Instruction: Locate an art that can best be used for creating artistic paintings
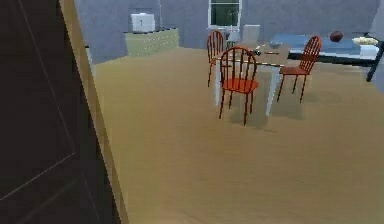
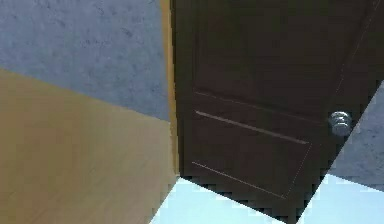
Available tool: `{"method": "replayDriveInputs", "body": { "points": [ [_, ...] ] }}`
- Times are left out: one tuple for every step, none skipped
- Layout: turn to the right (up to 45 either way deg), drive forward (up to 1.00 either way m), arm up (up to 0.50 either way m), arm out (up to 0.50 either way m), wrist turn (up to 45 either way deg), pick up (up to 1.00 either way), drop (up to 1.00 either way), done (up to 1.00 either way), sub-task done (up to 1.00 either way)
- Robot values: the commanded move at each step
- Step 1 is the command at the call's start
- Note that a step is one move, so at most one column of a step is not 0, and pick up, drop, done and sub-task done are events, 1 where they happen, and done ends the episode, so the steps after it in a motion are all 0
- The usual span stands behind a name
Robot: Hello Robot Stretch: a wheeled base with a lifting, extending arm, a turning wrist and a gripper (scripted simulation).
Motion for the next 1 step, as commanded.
{"method": "replayDriveInputs", "body": {
  "points": [
    [0.0,1.0,0.0,0.0,0.0,0.0,0.0,0.0,0.0]
  ]
}}
